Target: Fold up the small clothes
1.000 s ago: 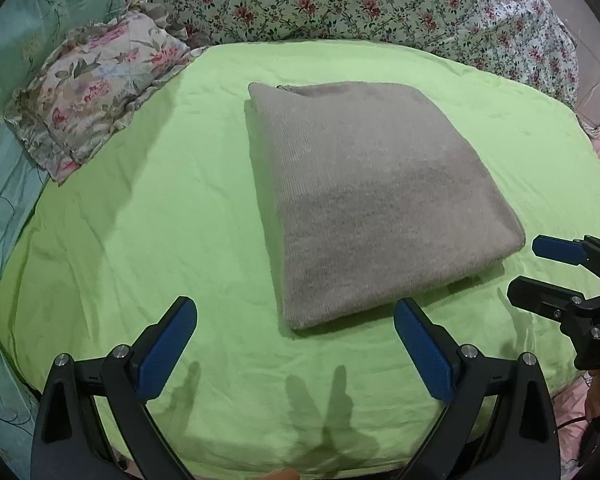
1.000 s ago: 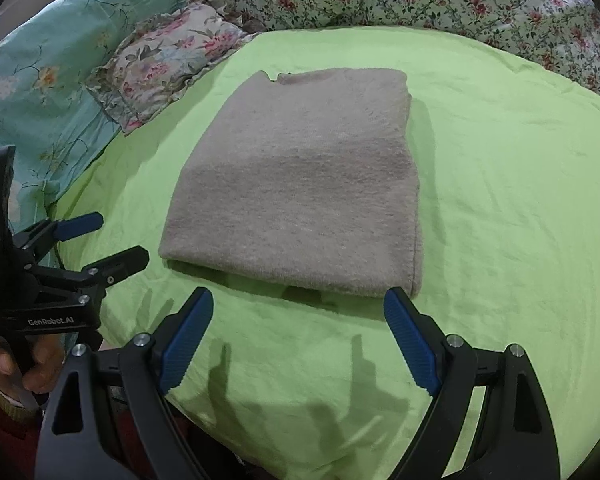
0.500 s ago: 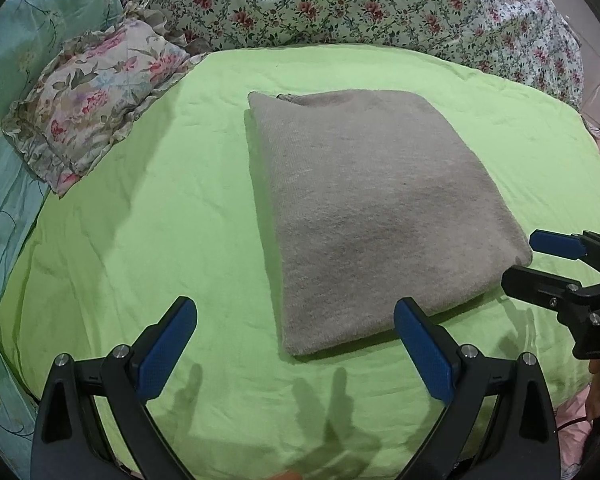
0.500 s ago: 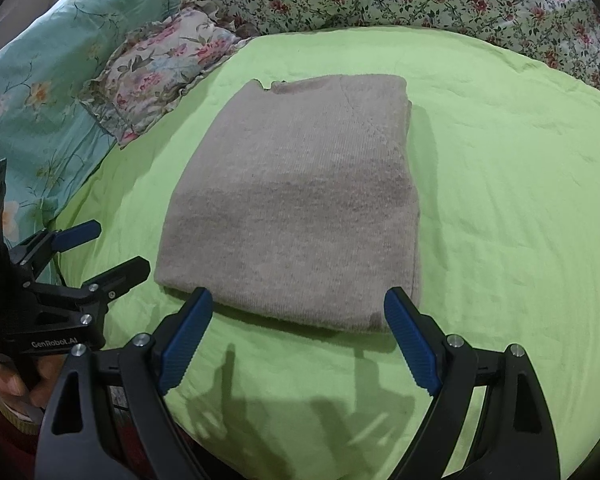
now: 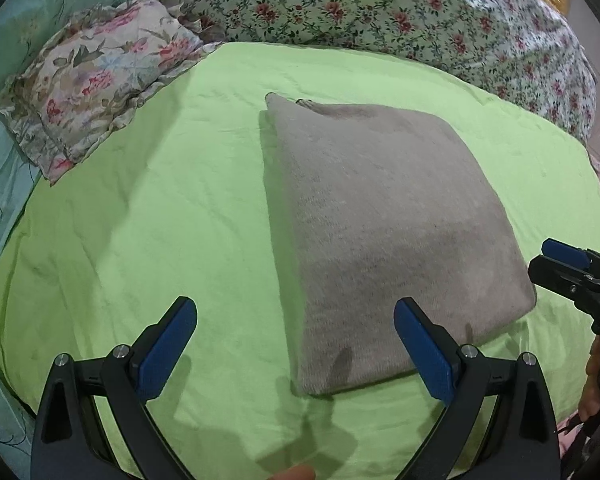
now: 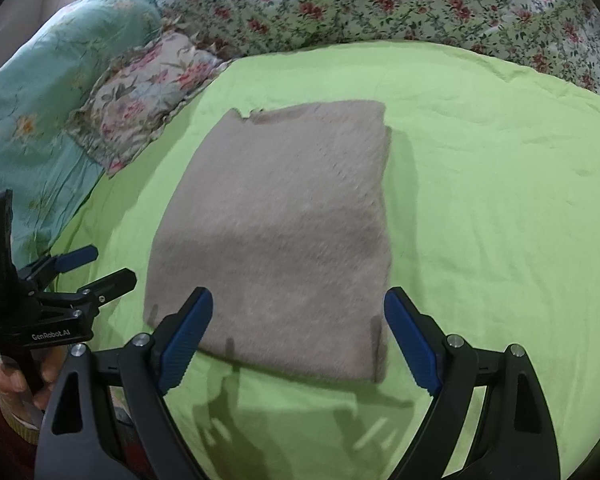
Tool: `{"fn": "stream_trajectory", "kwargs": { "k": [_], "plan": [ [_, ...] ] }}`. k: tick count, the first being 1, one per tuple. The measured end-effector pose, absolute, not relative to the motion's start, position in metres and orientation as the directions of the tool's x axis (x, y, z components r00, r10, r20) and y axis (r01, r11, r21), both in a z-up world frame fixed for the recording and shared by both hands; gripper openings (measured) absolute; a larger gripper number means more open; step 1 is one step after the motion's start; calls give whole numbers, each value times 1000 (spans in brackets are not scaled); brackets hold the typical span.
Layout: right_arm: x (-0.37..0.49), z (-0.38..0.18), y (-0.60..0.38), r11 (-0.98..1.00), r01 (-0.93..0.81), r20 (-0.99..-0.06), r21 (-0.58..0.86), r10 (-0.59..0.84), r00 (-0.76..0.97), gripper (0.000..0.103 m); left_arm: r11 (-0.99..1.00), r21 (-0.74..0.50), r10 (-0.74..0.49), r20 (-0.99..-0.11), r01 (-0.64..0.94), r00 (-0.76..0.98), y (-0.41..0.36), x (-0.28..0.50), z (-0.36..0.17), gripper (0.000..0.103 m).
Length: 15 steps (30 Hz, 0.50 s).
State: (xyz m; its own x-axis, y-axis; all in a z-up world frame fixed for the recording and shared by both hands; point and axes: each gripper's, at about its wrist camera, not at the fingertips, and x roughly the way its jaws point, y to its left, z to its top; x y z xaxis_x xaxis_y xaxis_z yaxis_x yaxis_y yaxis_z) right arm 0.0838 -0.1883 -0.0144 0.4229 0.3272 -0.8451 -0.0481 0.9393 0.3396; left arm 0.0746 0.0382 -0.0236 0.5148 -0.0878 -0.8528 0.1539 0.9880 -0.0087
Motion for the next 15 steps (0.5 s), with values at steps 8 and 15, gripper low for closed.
{"fn": "stream_trajectory", "kwargs": {
  "k": [8, 15],
  "plan": [
    [108, -16, -199, 929, -45, -811, 367, 343, 474, 88, 989, -6, -82, -853, 148, 516, 36, 94, -27, 99],
    [150, -48, -217, 889, 39, -801, 456, 391, 454, 71, 994, -53, -92, -864, 92, 496, 47, 127, -37, 99]
  ]
}}
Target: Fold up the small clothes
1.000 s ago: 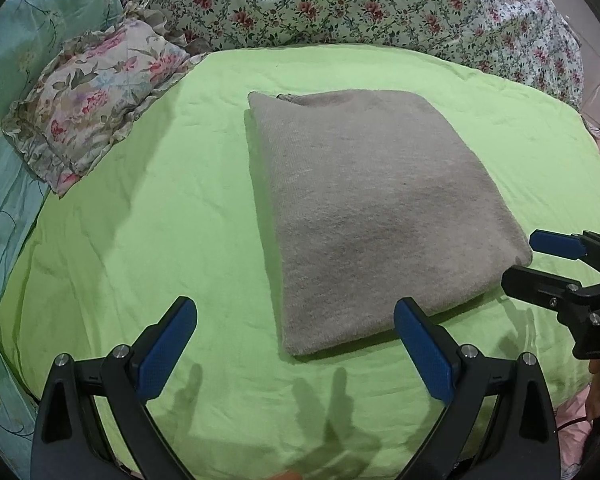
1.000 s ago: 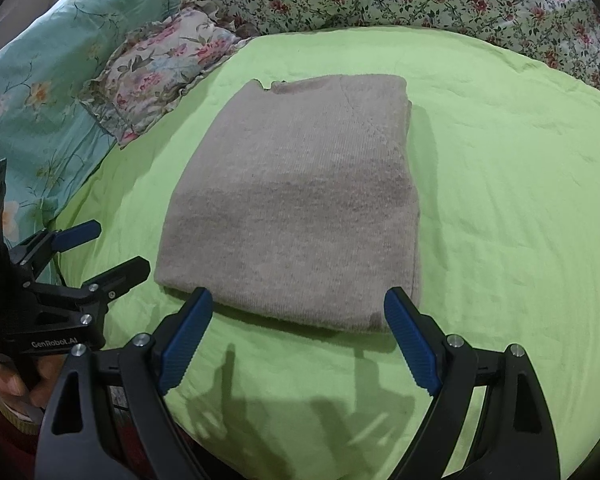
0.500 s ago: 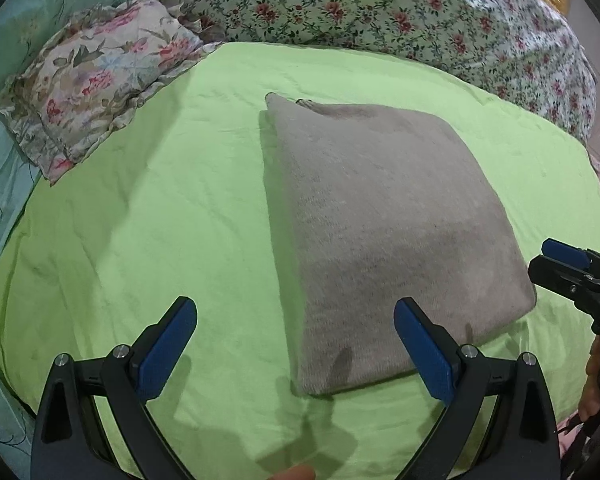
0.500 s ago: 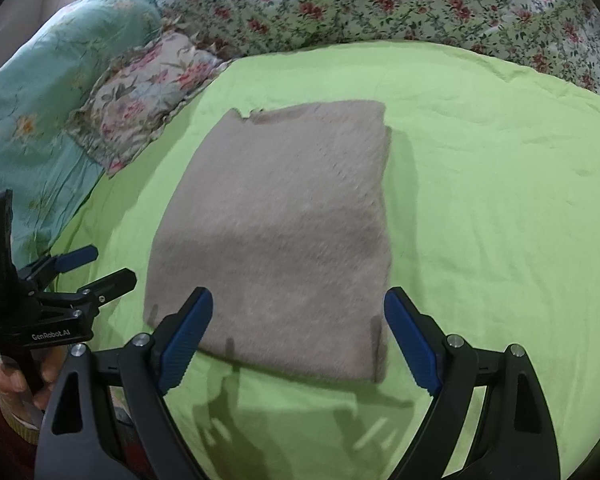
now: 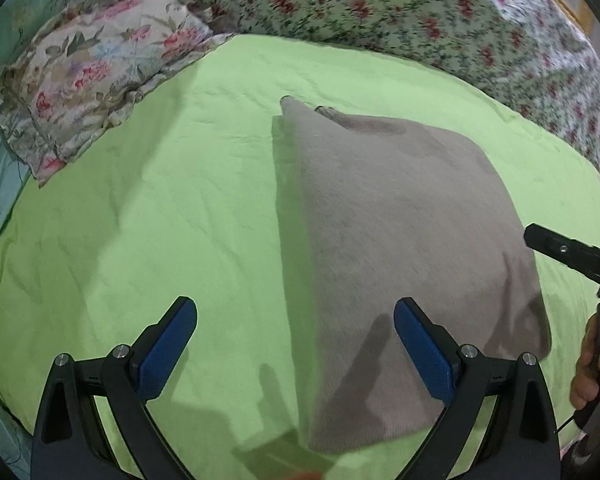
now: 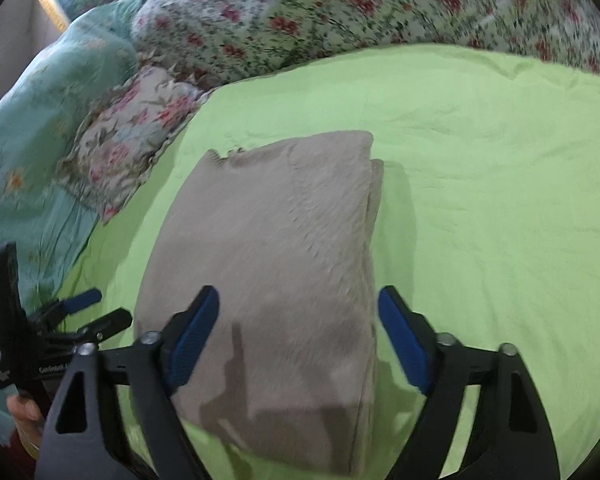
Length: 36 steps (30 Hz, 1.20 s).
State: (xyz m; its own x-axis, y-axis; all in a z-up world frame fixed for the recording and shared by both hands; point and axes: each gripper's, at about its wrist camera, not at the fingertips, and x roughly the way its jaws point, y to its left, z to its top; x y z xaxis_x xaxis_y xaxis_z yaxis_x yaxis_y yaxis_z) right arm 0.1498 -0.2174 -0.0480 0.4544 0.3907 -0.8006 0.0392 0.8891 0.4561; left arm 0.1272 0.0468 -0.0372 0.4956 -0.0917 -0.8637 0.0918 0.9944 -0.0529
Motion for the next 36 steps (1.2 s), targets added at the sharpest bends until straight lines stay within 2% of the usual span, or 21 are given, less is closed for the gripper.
{"fn": "stream_trajectory", "kwargs": {
  "k": [3, 5, 8, 10, 14, 18, 20, 25, 28, 36],
  "plan": [
    [169, -70, -222, 861, 87, -799, 502, 422, 429, 65, 994, -78, -105, -874, 77, 474, 50, 143, -48, 100],
    [179, -86, -224, 835, 117, -796, 537, 456, 398, 22, 991, -111, -133, -889, 77, 439, 51, 153, -57, 101],
    [181, -66, -225, 842, 85, -776, 534, 447, 445, 16, 990, -106, -137, -881, 94, 453, 46, 157, -53, 100],
    [181, -49, -226, 861, 50, -769, 507, 425, 479, 16, 992, -62, -108, -878, 114, 467, 37, 158, -53, 101],
    [191, -86, -221, 902, 77, -846, 424, 365, 388, 16, 990, -56, -110, -886, 132, 451, 31, 163, -70, 103],
    [186, -91, -229, 867, 115, -823, 485, 407, 397, 20, 988, -79, -129, -888, 130, 441, 40, 164, -71, 103],
    [181, -84, -228, 877, 118, -831, 465, 386, 401, 31, 988, -69, -122, -889, 135, 442, 40, 163, -69, 103],
    [152, -68, -224, 907, 109, -843, 406, 326, 427, 35, 990, -33, -93, -883, 137, 461, 38, 154, -66, 103],
    [143, -79, -217, 949, 101, -891, 300, 240, 386, 51, 990, -34, -93, -884, 136, 459, 38, 153, -66, 103],
    [102, -38, -216, 928, 83, -834, 363, 284, 473, 54, 990, -27, -93, -867, 140, 489, 44, 110, -44, 102]
  ]
}}
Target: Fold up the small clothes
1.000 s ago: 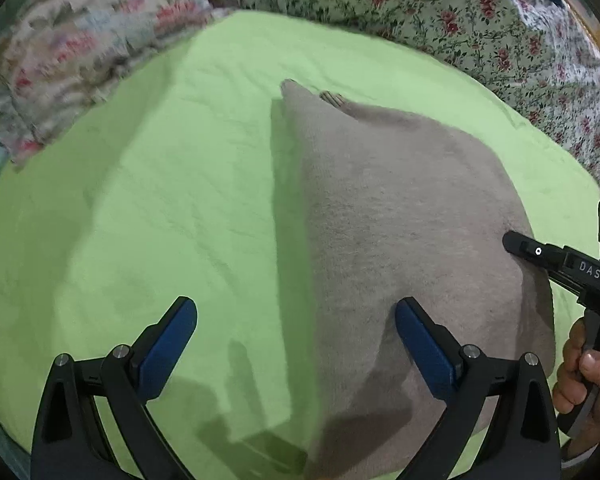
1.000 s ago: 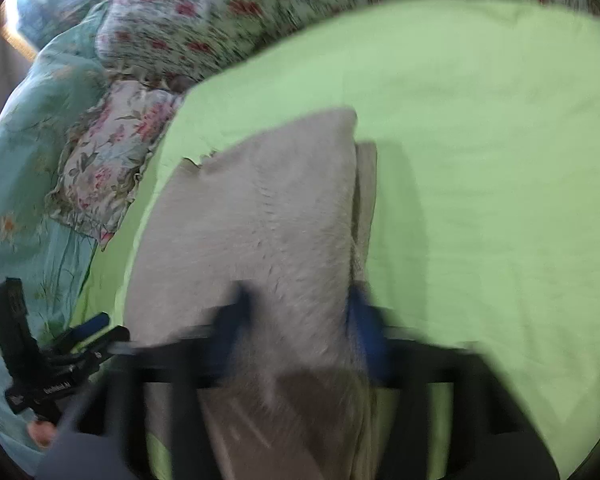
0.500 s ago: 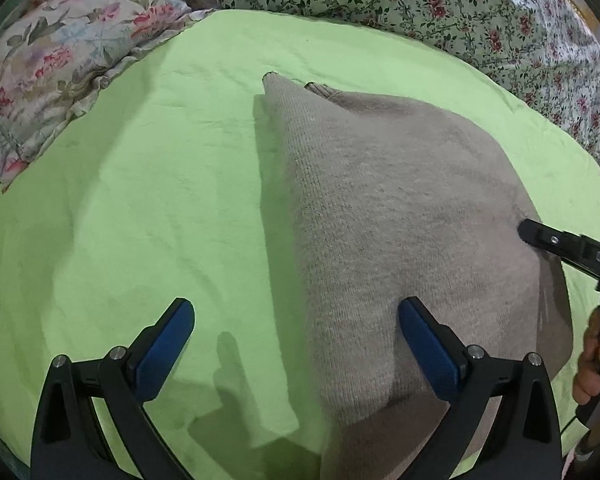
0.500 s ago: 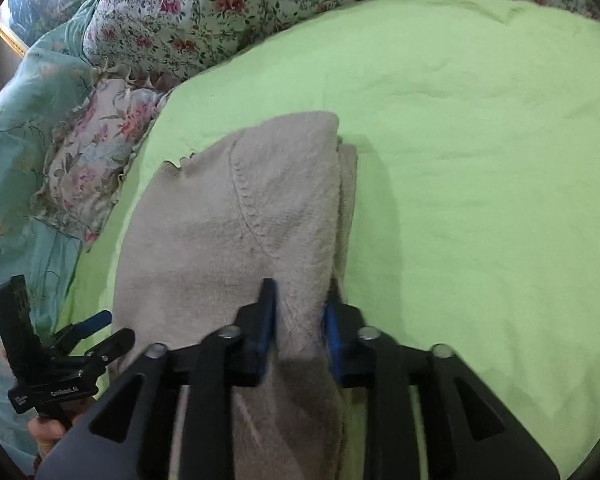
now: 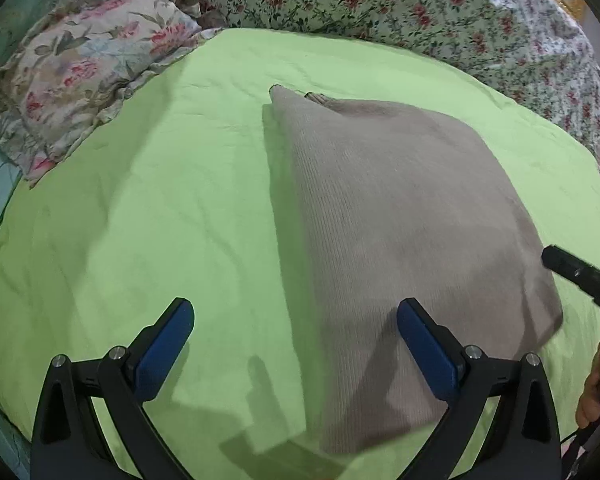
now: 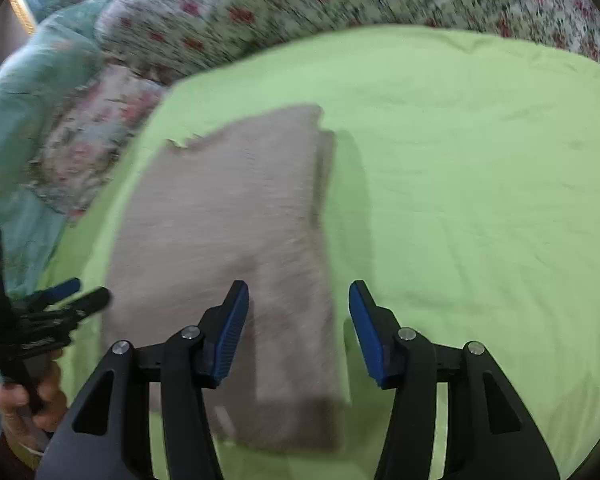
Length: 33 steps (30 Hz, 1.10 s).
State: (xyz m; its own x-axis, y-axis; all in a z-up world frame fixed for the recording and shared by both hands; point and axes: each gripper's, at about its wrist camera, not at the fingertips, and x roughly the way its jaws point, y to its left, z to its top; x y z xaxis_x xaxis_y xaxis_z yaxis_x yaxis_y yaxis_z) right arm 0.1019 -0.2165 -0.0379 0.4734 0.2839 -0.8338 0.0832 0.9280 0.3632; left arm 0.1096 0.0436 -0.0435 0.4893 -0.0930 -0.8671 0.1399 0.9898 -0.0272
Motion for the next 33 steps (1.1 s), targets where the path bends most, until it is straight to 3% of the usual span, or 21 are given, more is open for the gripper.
{"fn": "stream_trajectory", "kwargs": {
  "k": [3, 8, 14, 20, 33],
  "plan": [
    [81, -24, -206, 924, 35, -810, 380, 315, 495, 56, 989, -29, -97, -870, 147, 484, 44, 88, -43, 102],
    [52, -11, -185, 926, -32, -805, 377, 344, 482, 77, 991, -9, -74, -862, 132, 501, 42, 60, -40, 102],
    [32, -7, -171, 935, -75, -824, 347, 342, 453, 87, 983, 20, -73, -867, 180, 492, 31, 39, -37, 102],
    [18, -8, -173, 938, -61, -836, 342, 333, 437, 94, 981, 37, -61, -872, 190, 486, 28, 22, -35, 102],
    [19, -19, -152, 943, -115, -871, 312, 332, 363, 94, 981, 77, -15, -887, 179, 461, 30, 29, -38, 102]
  ]
}}
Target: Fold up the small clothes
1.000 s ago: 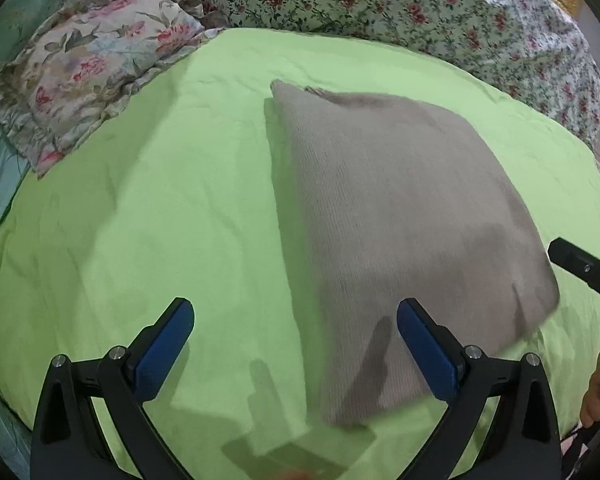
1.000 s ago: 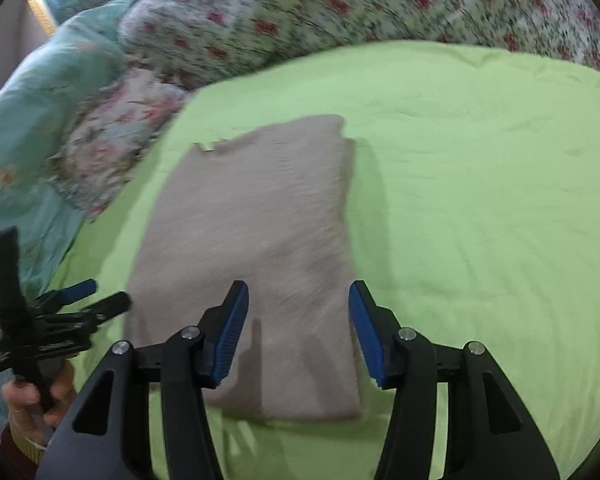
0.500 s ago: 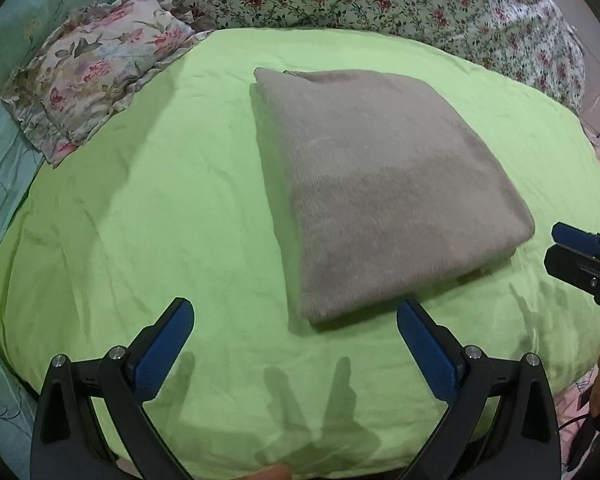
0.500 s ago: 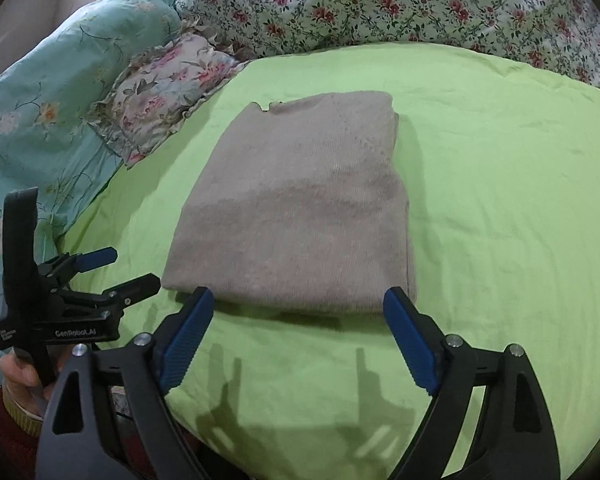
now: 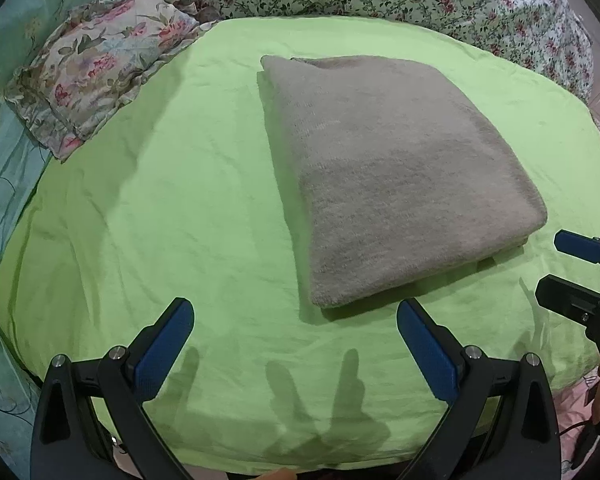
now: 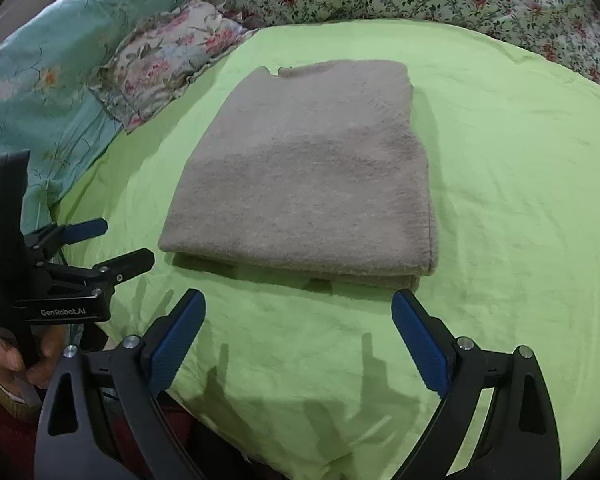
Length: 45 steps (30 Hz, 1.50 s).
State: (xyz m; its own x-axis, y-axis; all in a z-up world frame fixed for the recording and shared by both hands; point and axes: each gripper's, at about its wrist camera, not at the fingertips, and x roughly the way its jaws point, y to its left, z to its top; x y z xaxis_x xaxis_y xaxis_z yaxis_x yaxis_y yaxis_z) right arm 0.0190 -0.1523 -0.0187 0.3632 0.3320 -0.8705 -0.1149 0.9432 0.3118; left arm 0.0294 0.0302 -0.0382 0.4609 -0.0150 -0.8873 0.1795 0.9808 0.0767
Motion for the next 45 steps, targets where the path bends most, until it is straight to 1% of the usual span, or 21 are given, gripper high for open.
{"fn": "stream_trajectory", "kwargs": {
  "k": [5, 11, 45],
  "plan": [
    [29, -15, -153, 941, -111, -866, 321, 339, 367, 94, 979, 99, 2, -877, 178, 480, 29, 34, -32, 102],
    [43, -8, -153, 947, -121, -866, 297, 321, 383, 95, 975, 110, -1, -869, 195, 494, 26, 41, -27, 102],
    [76, -7, -164, 945, -101, -861, 310, 324, 392, 96, 967, 109, -25, -859, 231, 512, 16, 72, -19, 102]
  ]
}}
